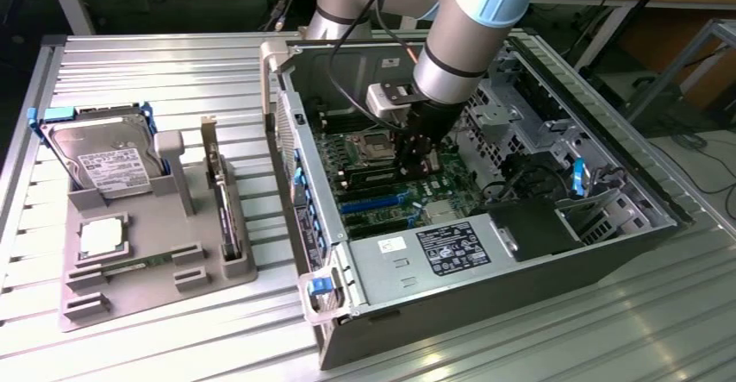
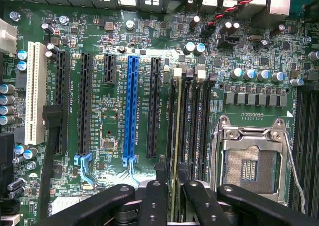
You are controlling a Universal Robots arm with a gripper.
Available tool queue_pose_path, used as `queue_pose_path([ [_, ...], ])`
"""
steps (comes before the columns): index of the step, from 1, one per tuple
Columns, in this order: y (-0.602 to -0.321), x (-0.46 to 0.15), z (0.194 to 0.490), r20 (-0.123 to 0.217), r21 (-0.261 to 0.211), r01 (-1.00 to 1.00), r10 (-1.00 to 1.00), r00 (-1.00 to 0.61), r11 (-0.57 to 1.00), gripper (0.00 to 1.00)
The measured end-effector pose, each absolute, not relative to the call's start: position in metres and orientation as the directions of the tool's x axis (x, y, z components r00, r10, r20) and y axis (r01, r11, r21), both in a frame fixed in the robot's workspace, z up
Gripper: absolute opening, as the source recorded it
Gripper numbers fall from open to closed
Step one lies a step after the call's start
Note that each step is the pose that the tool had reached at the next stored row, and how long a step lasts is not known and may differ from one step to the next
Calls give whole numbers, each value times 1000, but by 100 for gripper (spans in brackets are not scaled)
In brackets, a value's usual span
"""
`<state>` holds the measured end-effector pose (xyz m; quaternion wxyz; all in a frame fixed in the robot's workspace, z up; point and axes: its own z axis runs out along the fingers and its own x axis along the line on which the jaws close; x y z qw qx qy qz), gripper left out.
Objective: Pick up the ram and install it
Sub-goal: 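Insert the ram into the slot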
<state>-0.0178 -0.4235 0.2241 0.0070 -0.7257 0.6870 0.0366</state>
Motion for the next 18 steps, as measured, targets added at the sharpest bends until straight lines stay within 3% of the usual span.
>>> queue_pose_path([
  [5,-423,-18,224,-63,40,-998,-997,53,-56,21],
  [7,-423,-18,224,-63,40,-998,-997,53,-56,14],
  [18,-424,-18,220,-63,40,-998,-997,53,-56,14],
])
